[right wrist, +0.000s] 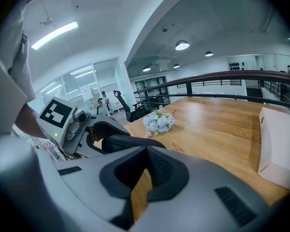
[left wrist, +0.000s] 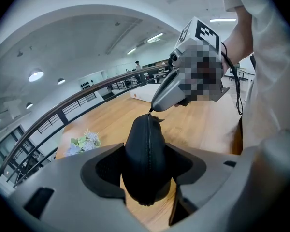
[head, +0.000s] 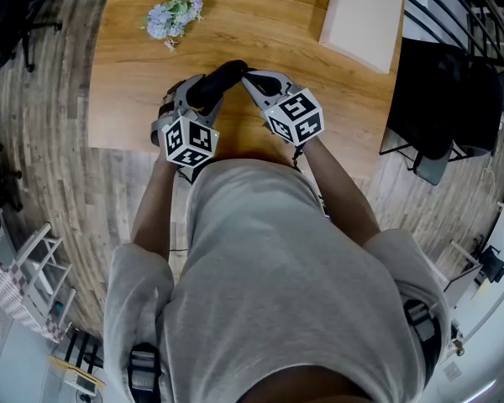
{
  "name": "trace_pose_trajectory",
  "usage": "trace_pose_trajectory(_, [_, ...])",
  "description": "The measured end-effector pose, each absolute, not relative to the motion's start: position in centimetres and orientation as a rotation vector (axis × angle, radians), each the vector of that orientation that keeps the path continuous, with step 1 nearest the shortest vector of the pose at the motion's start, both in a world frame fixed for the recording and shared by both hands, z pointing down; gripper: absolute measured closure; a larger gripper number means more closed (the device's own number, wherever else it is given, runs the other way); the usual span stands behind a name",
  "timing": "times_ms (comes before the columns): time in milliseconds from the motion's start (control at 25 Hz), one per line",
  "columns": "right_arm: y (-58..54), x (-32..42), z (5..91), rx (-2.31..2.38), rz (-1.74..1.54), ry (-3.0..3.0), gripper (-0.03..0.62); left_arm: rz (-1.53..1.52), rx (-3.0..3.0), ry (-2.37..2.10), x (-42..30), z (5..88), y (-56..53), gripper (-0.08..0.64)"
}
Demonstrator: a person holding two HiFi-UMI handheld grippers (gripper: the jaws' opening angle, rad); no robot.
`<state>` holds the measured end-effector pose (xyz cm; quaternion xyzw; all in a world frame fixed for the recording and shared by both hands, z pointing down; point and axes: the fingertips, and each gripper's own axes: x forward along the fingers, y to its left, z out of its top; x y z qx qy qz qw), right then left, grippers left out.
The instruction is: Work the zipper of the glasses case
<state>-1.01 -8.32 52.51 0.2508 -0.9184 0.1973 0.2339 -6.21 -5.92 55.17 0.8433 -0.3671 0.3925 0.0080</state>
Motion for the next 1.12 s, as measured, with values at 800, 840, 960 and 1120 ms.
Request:
trace_pose_trajectory(800, [-6.9, -1.7, 51.6, 0.677, 0.434, -2.524, 0.566, 1.218, 2.615, -1.167, -5.7, 55.0, -6.0, 0.287])
trace_pose_trajectory(840, [-7.1, -1.5, 51.6, 0.687, 0.427, -2.518, 0.566, 1.218, 2.614, -1.167, -5.7, 55.0, -6.0, 0.287])
trace_pose_trajectory(960, [-7.7, -0.8, 51.8, 0.725, 0.415, -2.498, 0.568, 1.208, 2.613, -1.168, -5.7, 55.0, -6.1, 0.287])
trace_pose_trajectory(1120, [-7.9, -0.8, 52.3, 0.741, 0.355, -2.46, 0.566, 1.179, 2.613, -1.185, -5.7, 54.7, -6.4, 0.287])
